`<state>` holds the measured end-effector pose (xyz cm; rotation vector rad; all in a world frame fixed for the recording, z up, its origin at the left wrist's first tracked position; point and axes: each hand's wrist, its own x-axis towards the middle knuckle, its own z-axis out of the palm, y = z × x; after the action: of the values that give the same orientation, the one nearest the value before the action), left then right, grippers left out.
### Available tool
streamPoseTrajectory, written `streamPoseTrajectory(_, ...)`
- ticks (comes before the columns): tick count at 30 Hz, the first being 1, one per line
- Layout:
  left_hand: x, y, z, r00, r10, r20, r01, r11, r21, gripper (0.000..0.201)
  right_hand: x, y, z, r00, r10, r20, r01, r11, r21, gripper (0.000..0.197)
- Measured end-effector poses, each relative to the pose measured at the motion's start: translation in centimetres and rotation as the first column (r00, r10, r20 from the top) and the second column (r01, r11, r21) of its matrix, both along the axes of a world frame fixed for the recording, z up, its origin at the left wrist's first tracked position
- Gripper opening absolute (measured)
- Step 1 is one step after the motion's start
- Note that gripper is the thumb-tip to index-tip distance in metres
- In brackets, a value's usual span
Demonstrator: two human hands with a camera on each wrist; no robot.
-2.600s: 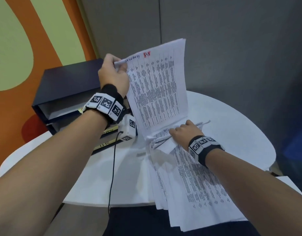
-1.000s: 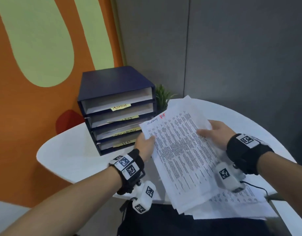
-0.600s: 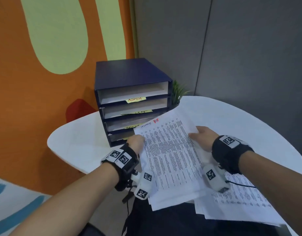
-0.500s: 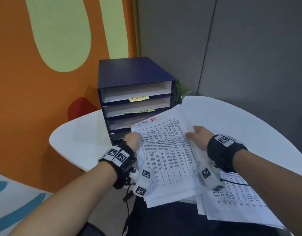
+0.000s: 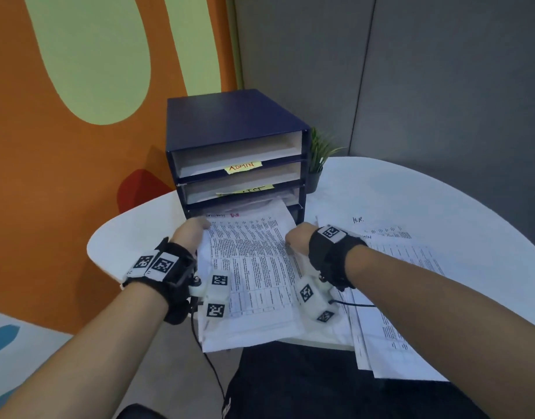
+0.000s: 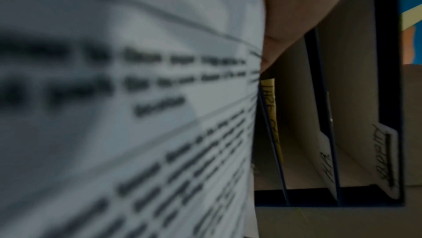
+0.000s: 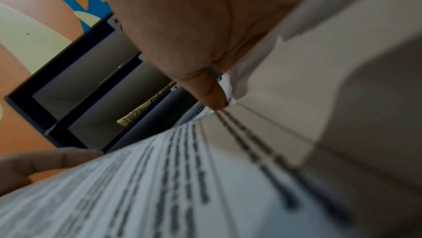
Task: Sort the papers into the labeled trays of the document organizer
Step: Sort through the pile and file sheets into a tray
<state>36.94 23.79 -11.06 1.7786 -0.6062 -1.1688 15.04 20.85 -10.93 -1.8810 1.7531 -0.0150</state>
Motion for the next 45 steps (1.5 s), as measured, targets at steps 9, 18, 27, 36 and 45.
streamPoseTrajectory(9, -2.2, 0.8, 2.7, 0.987, -0.109, -0.117, 0.094, 0.987, -0.127, 0.039, -2.3, -2.0, 1.0, 0.91, -0.259, 0.324, 0.302, 0.949, -0.09, 0.036)
streamPoseTrajectory(18, -5.4, 2.0, 1.6, 0.987, -0.16, -0.008, 0.156, 0.972, -0.178, 0.023, -3.0, -2.4, 2.1, 0.946, -0.207, 0.249, 0.243, 0.962, -0.125, 0.037)
streamPoseTrajectory(27, -0.4, -2.8, -3.2, 0.998, 0.034, -0.05, -0.044, 0.977, -0.209, 0.091, -4.5, -2.2, 1.5, 0.789, -0.269, 0.552, 0.304, 0.952, 0.029, 0.038)
streamPoseTrajectory(36, -2.2, 0.9, 1.1, 0.947, -0.169, -0.272, 0.126, 0.978, -0.166, 0.038, -4.8, -1.8, 0.3, 0.605, -0.33, 0.725, 0.367, 0.923, 0.114, 0.026)
streamPoseTrajectory(45, -0.4, 1.0, 0.7, 0.972, -0.059, -0.226, 0.034, 0.993, -0.114, 0.019, -0.1, -2.4, 1.0, 0.294, -0.455, 0.841, 0.415, 0.853, 0.317, 0.025)
